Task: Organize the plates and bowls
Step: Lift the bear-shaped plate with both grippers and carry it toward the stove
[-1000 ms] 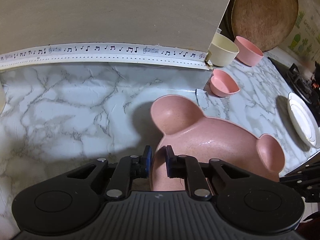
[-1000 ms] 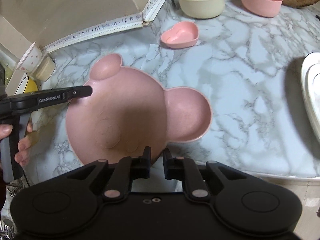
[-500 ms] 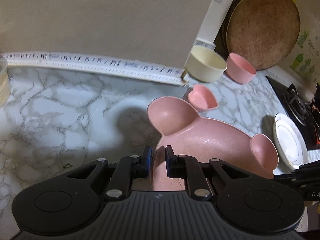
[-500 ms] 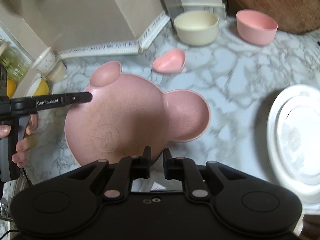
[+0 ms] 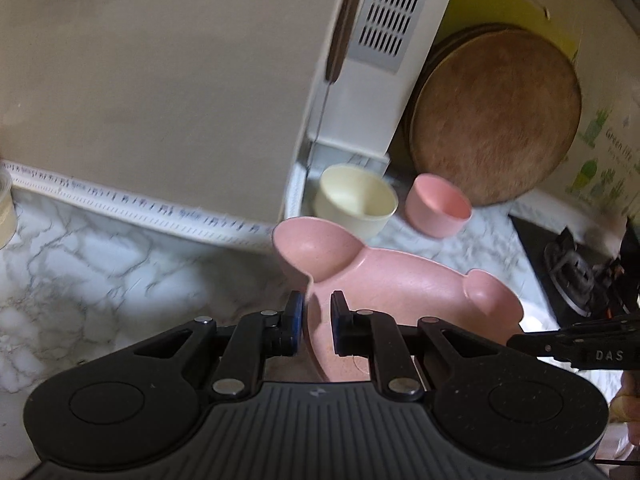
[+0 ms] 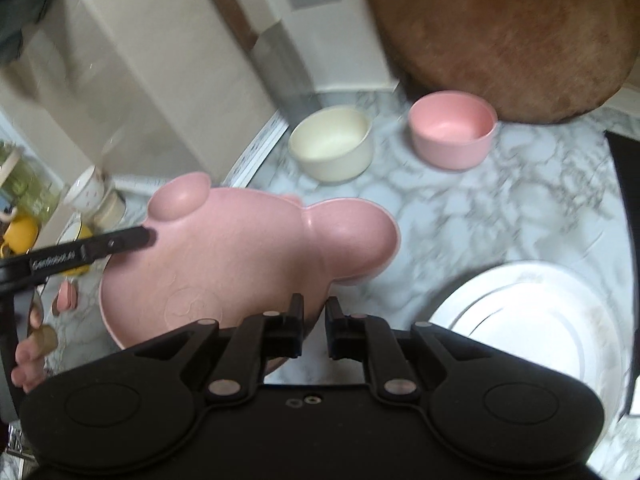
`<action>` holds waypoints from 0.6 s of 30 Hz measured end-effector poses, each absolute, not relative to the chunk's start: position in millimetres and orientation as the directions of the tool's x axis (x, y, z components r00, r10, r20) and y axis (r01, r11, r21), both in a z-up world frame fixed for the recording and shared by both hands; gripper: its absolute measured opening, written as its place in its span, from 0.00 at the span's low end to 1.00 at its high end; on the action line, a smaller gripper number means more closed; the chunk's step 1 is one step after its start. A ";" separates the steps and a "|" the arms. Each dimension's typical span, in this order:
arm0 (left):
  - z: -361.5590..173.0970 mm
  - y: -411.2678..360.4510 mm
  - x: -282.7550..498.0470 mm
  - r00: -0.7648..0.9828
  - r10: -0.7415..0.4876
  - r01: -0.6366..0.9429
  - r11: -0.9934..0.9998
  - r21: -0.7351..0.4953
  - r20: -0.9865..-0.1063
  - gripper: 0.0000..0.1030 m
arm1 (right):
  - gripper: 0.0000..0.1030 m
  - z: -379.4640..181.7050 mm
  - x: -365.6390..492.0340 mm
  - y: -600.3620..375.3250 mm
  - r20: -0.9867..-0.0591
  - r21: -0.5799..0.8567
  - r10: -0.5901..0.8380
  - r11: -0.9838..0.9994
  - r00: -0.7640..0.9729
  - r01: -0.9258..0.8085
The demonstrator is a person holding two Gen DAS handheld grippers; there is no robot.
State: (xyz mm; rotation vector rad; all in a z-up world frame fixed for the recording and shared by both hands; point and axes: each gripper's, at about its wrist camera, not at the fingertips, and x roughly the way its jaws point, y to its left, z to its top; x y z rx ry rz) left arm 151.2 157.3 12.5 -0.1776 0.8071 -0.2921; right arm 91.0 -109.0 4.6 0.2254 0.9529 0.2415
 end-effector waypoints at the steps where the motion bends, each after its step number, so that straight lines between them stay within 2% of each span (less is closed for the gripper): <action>1: 15.1 152.1 151.6 0.659 -0.324 0.186 0.945 -0.269 -0.679 0.13 | 0.10 5.4 93.0 -115.1 -0.771 0.300 0.304 0.948 0.560 -0.102; 8: 27.5 113.0 148.5 0.690 -0.317 0.182 0.946 -0.269 -0.650 0.13 | 0.09 18.3 95.1 -157.4 -0.748 0.301 0.292 0.949 0.596 -0.088; 18: 46.1 38.5 141.2 0.684 -0.400 0.269 0.916 -0.298 -0.610 0.13 | 0.09 28.1 81.9 -238.9 -0.734 0.296 0.232 0.955 0.638 -0.007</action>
